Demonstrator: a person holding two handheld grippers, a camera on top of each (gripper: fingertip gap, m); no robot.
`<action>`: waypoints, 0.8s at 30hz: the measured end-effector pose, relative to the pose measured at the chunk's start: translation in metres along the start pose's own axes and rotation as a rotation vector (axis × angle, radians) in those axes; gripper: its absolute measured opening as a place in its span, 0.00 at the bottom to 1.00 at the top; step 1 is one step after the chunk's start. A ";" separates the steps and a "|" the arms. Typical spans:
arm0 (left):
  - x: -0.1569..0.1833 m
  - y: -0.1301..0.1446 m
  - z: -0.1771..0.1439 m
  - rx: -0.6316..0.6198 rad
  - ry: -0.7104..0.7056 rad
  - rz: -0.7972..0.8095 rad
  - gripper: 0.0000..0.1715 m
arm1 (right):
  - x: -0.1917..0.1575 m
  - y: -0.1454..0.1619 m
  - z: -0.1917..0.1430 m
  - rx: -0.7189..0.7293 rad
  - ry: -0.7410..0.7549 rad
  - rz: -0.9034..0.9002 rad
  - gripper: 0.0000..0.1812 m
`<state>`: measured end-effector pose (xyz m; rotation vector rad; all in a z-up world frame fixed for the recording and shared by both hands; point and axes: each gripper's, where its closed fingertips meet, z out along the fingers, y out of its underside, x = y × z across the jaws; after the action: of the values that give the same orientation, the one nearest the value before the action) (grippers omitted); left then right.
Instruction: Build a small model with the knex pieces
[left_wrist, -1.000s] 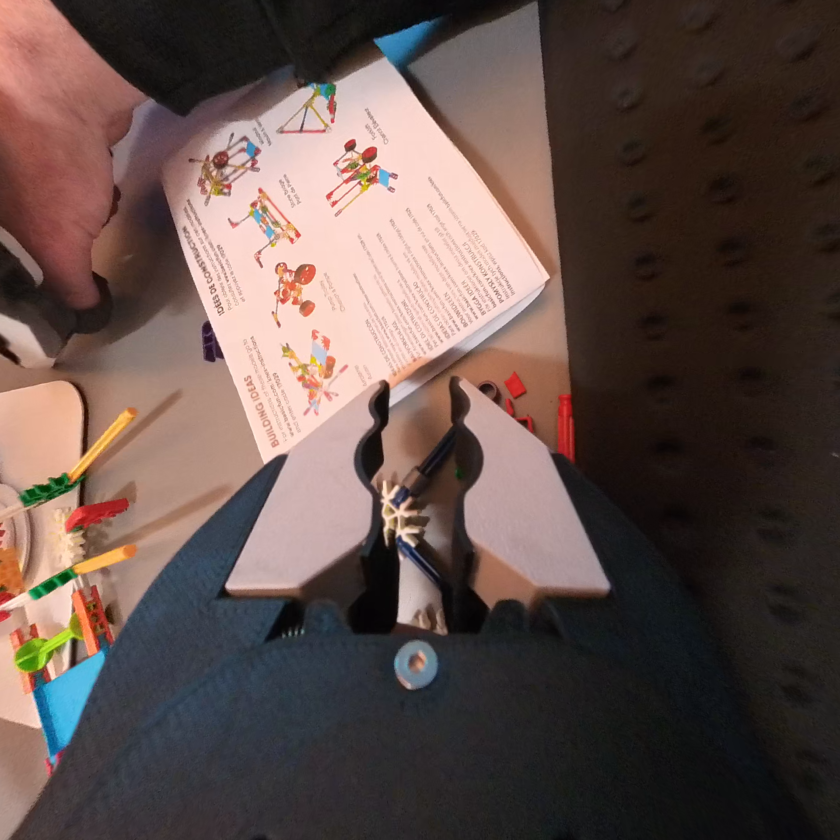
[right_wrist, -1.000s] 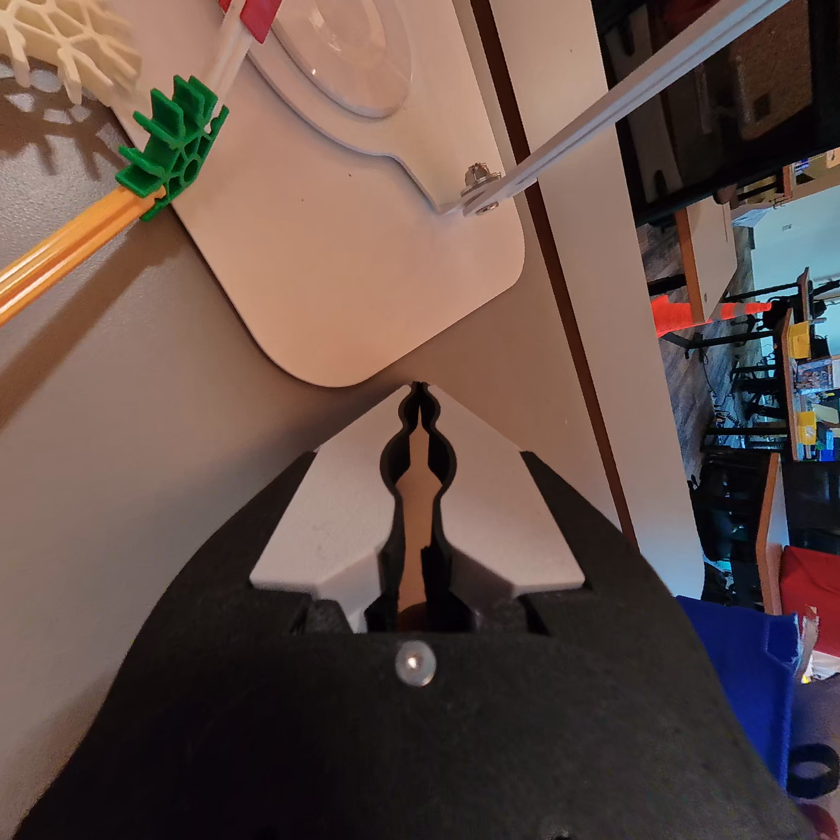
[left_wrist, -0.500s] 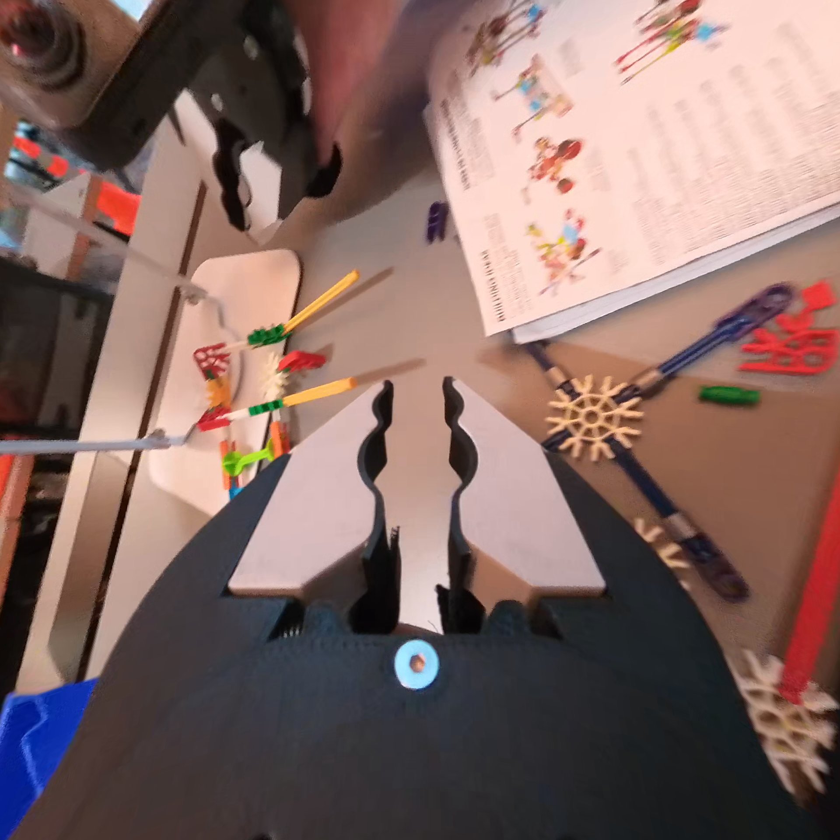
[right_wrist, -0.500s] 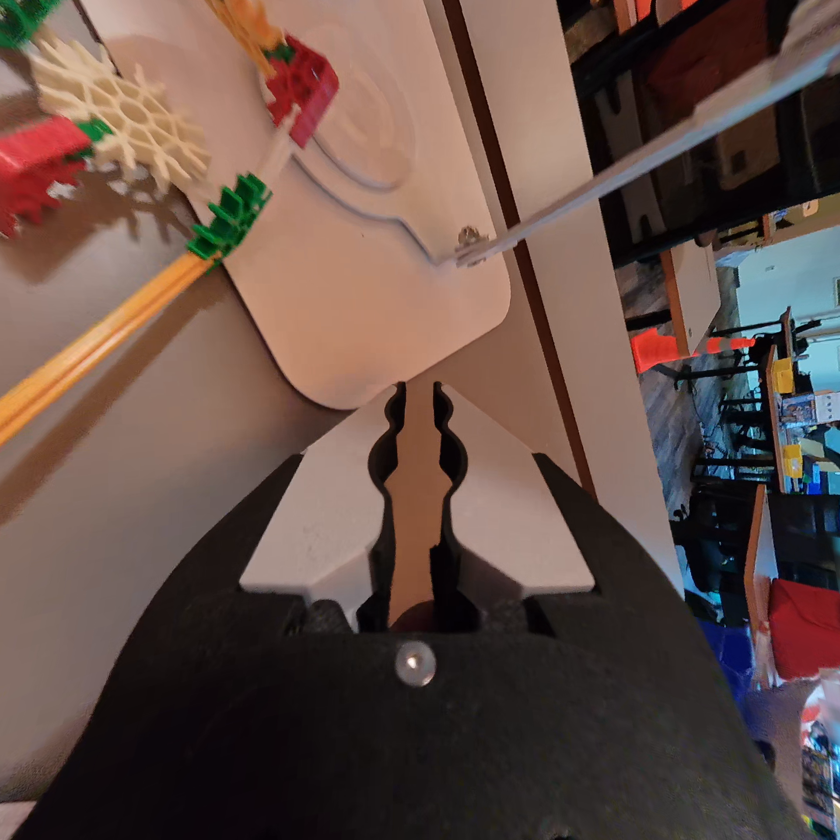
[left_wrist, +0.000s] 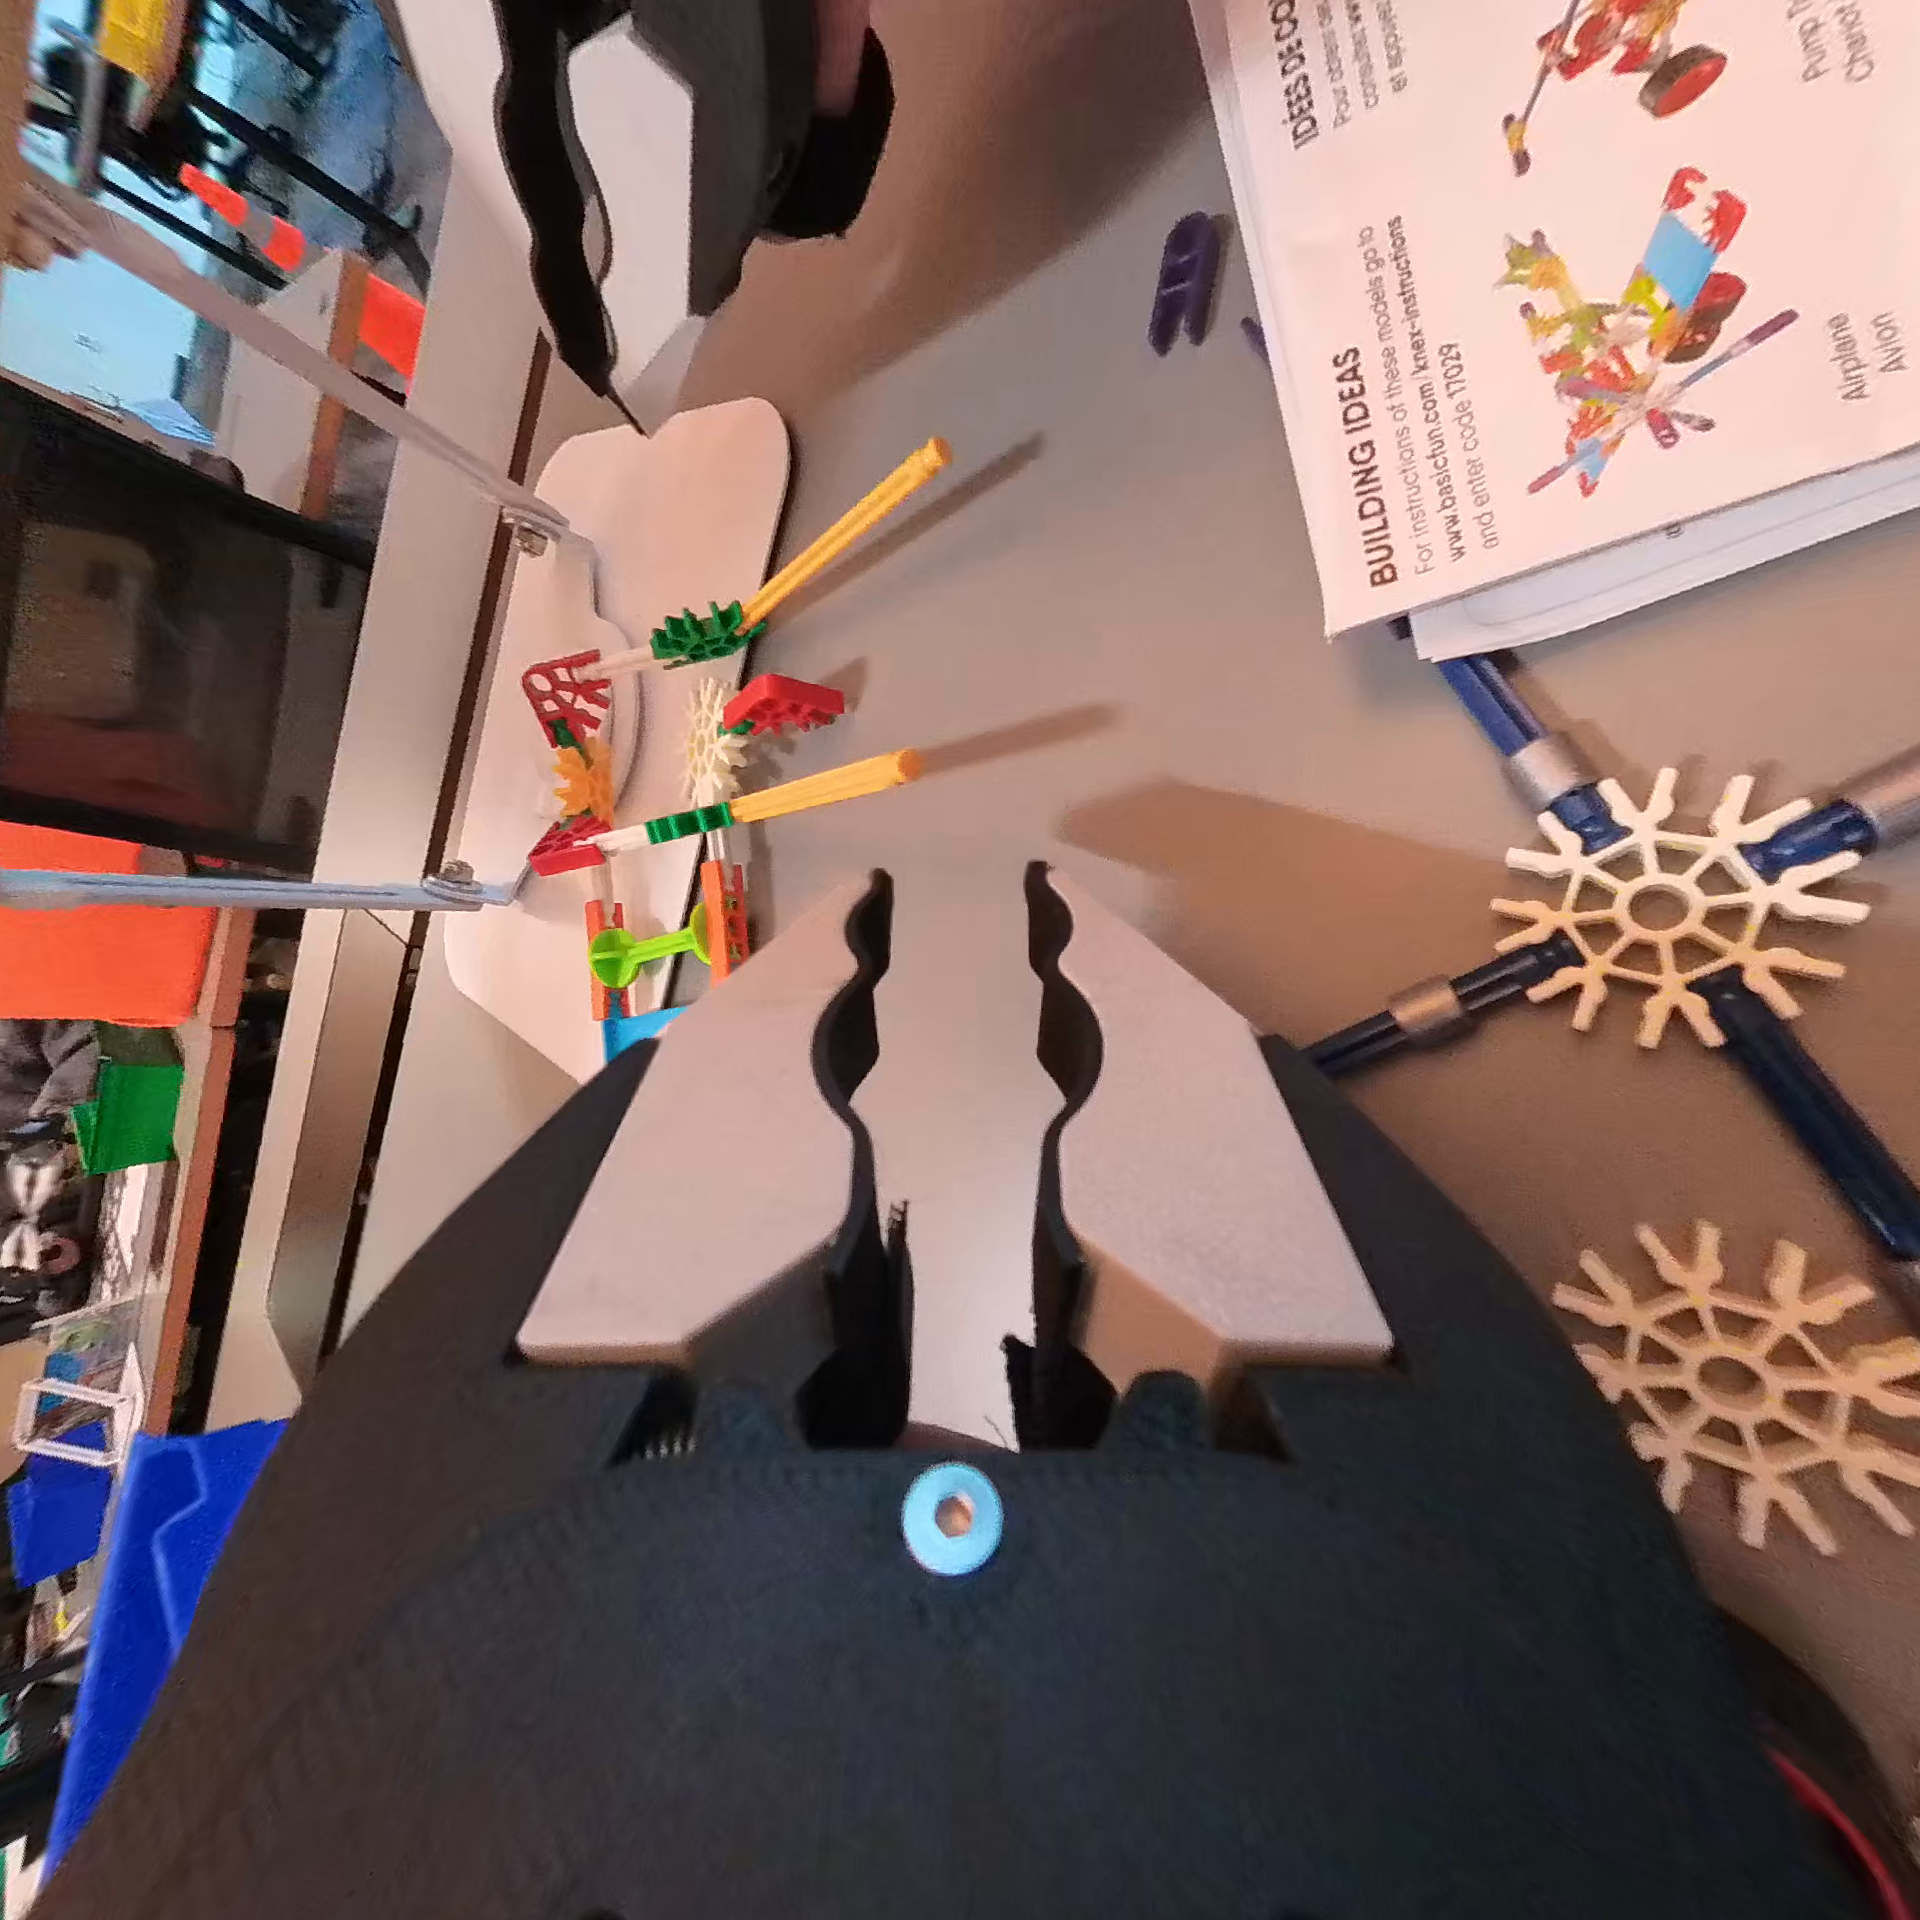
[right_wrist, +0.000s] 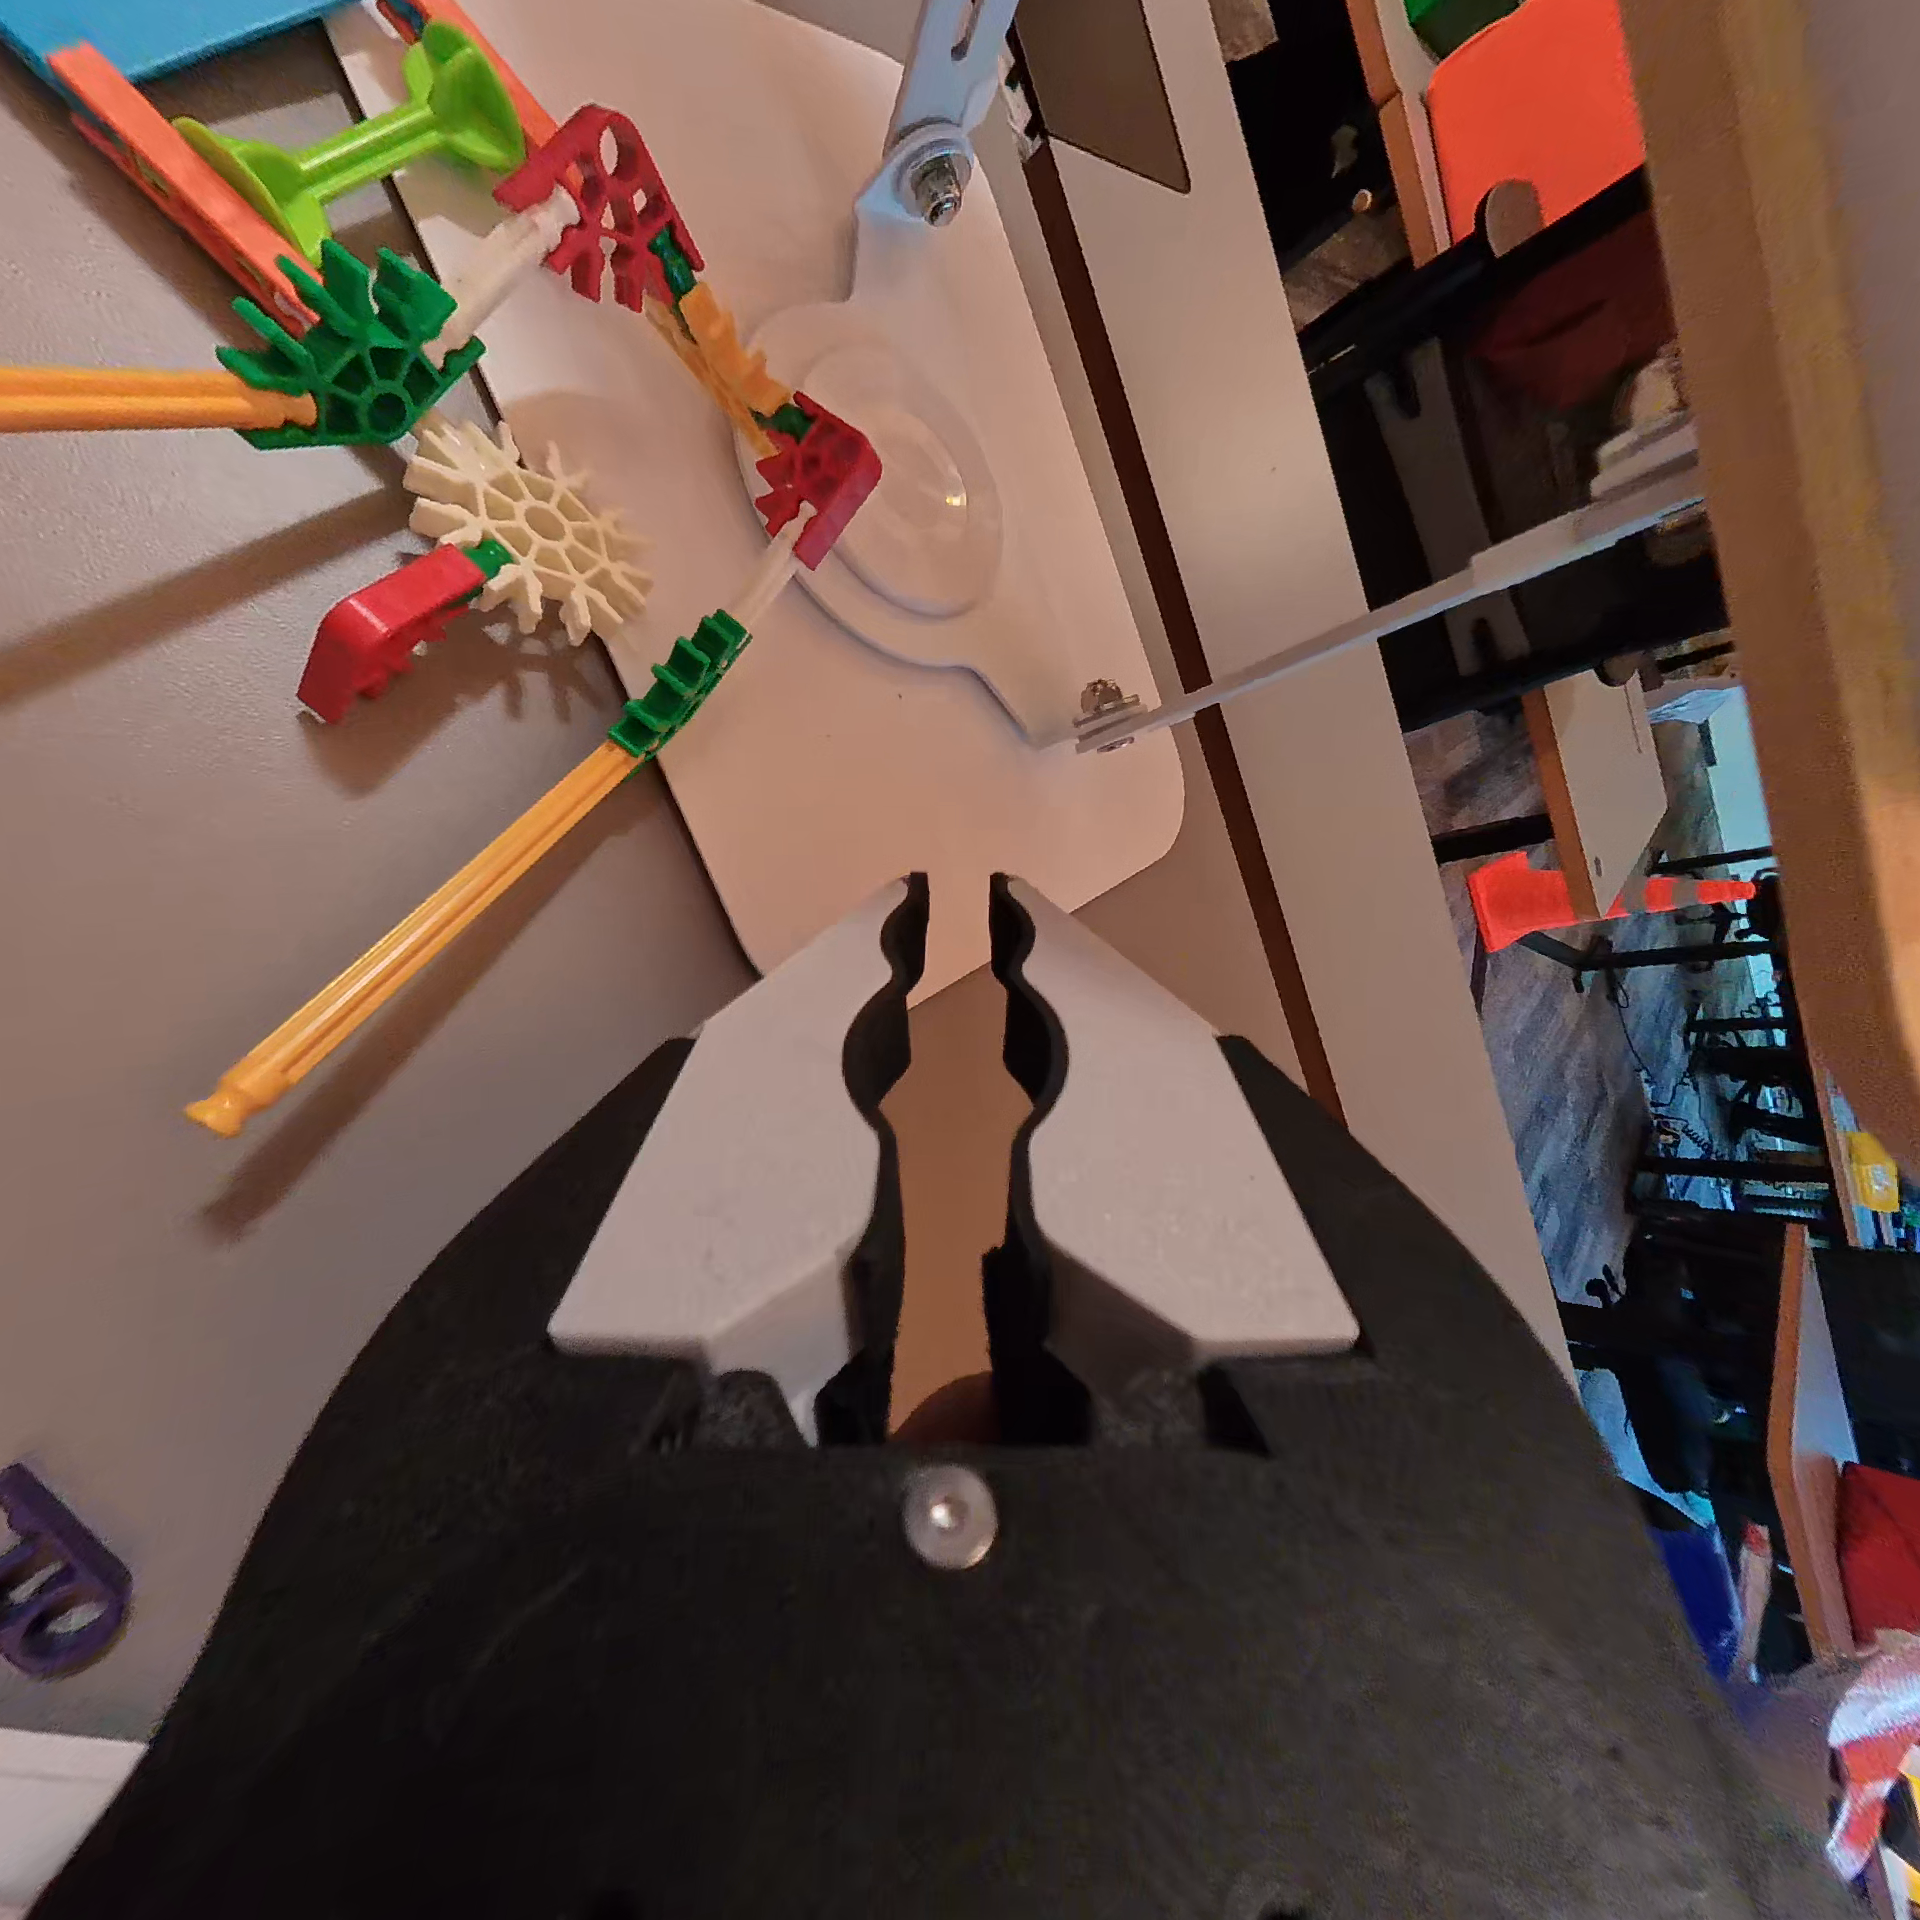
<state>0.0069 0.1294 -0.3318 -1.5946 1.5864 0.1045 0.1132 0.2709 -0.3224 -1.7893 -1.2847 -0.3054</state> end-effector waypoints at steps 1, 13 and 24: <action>0.001 0.002 0.001 -0.007 0.003 0.002 0.14 | 0.000 0.001 0.000 -0.003 0.001 -0.004 0.05; 0.013 0.012 0.005 -0.048 0.063 0.023 0.10 | -0.002 0.007 0.003 -0.027 -0.006 -0.021 0.06; 0.020 0.016 0.007 -0.060 0.094 0.024 0.07 | -0.005 0.014 0.007 -0.049 -0.016 -0.030 0.06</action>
<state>0.0008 0.1214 -0.3560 -1.6478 1.6893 0.0927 0.1214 0.2725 -0.3369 -1.8181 -1.3261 -0.3424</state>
